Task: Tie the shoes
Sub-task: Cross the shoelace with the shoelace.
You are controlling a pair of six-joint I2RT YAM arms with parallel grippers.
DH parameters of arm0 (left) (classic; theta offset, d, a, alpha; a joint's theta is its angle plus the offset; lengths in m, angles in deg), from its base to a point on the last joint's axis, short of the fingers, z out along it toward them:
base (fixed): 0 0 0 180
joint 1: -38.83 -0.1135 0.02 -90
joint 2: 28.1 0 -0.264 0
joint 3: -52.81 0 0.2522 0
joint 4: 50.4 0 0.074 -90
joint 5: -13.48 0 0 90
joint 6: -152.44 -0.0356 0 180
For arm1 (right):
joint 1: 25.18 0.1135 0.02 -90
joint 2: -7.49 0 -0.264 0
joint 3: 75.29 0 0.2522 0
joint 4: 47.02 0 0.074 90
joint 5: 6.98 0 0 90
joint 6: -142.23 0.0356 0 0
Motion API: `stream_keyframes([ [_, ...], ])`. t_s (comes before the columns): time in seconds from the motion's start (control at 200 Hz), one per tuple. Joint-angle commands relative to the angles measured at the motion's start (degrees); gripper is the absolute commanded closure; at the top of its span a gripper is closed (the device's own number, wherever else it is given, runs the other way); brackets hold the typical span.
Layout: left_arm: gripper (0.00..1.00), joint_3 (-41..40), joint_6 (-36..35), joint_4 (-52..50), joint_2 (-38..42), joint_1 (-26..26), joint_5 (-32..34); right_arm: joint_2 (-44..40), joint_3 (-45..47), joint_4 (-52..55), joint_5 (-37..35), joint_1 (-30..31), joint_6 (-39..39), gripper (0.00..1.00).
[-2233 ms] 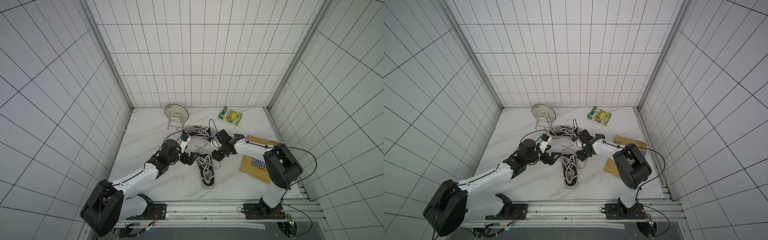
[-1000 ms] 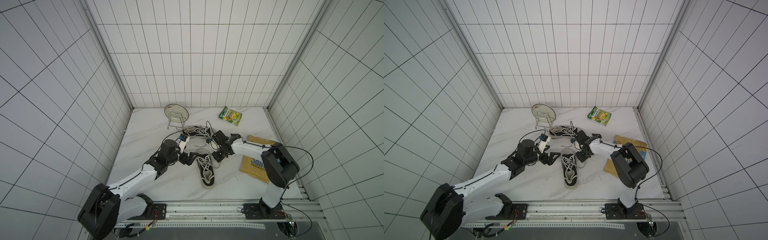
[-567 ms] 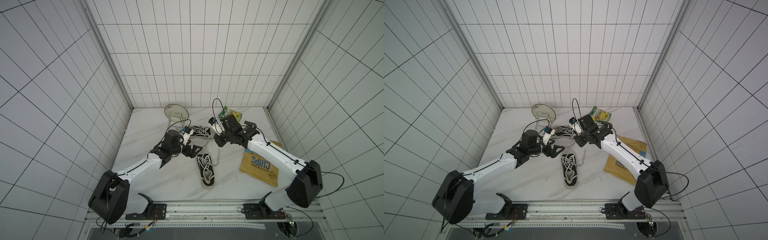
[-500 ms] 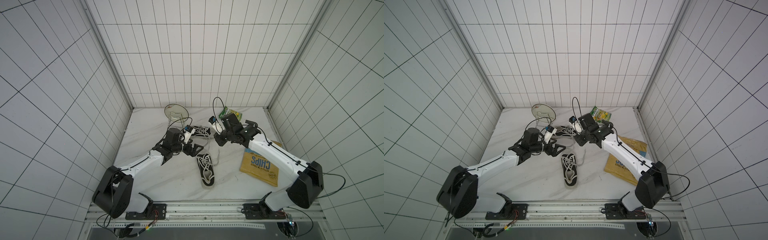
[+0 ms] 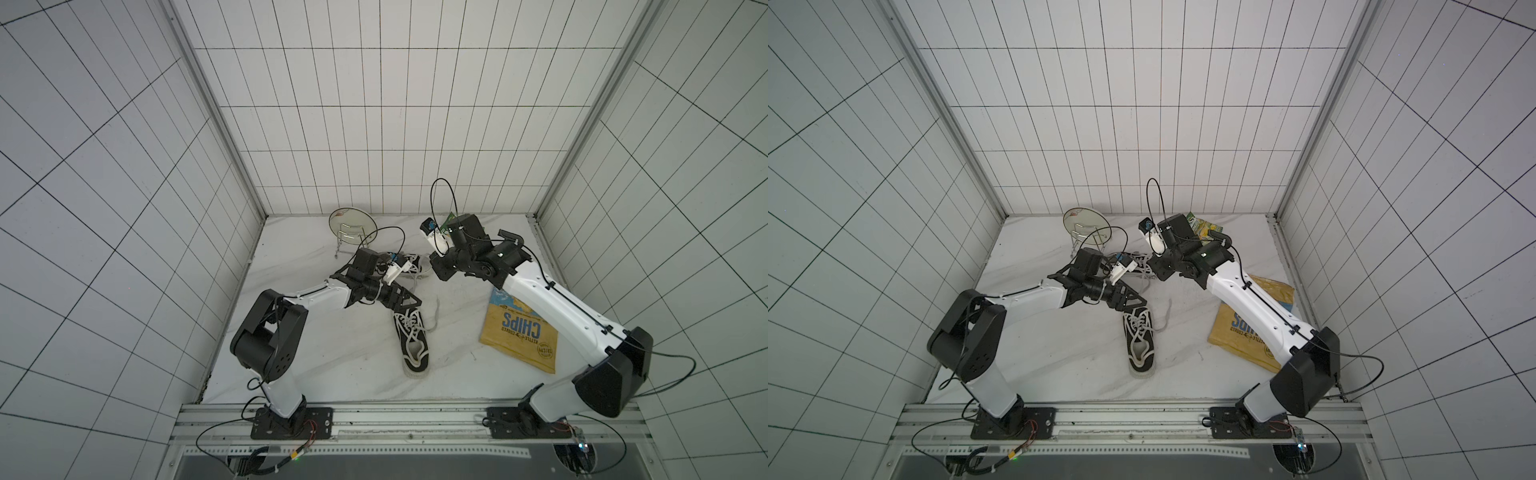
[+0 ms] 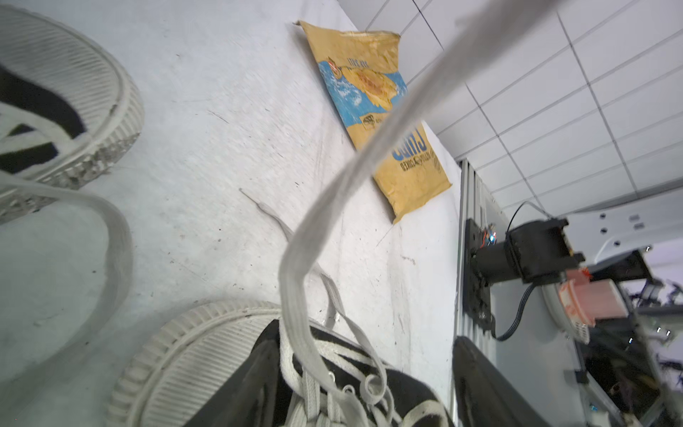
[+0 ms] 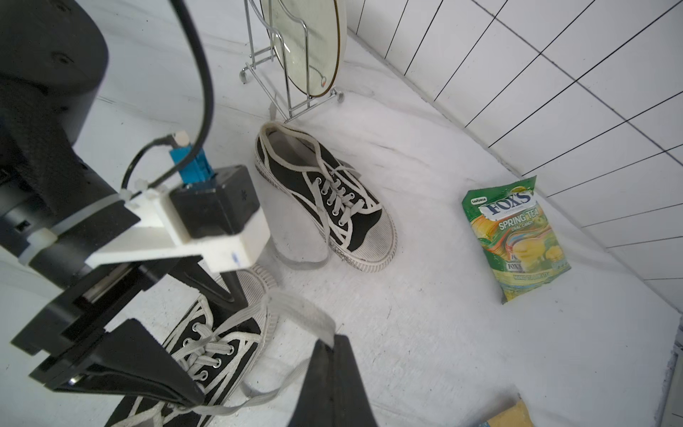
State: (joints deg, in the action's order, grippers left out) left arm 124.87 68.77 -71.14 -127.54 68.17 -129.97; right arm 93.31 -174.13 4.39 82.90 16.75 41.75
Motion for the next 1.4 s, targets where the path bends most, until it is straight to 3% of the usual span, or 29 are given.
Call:
stream_keyframes([
  [0.0, 0.42, 2.4, -1.5, -2.3, -1.1, 0.3, -5.3, 0.4, -2.5, 0.8, -2.7, -0.9, 2.3, 1.00],
  [0.26, 0.78, 3.9, -1.0, -4.3, -2.4, -0.5, -7.2, 2.6, -3.8, -0.3, -2.7, -3.6, 6.5, 1.00],
  [0.43, 1.00, 2.1, 4.1, -0.8, -1.1, -3.1, -7.1, 4.8, -2.5, -0.5, -1.0, -7.1, 11.0, 1.00],
  [0.54, 1.00, 0.6, 7.3, 0.8, -0.3, -4.8, -4.6, 7.5, -0.7, -0.8, 1.0, -9.5, 15.4, 0.99],
  [0.645, 1.00, -0.7, 9.1, 2.2, 0.2, -6.0, -2.7, 10.8, 1.6, -0.4, 3.9, -12.0, 20.9, 0.76],
  [0.725, 1.00, -0.6, 8.4, 1.3, 0.1, -6.1, -1.7, 12.4, 4.3, 0.1, 4.5, -13.2, 24.1, 0.51],
  [0.87, 1.00, -0.4, 6.9, -0.9, 0.0, -6.1, -1.1, 13.1, 8.5, 3.9, 3.0, -11.5, 25.1, 0.33],
  [1.079, 1.00, -1.2, 6.2, -1.3, 0.0, -6.1, -1.1, 14.5, 15.1, 4.0, 4.1, -6.1, 27.7, 0.32],
  [1.394, 1.00, -1.4, 6.0, -1.6, 0.4, -5.8, -1.5, 22.0, 13.8, 3.4, 3.3, -1.9, 28.1, 0.38],
])
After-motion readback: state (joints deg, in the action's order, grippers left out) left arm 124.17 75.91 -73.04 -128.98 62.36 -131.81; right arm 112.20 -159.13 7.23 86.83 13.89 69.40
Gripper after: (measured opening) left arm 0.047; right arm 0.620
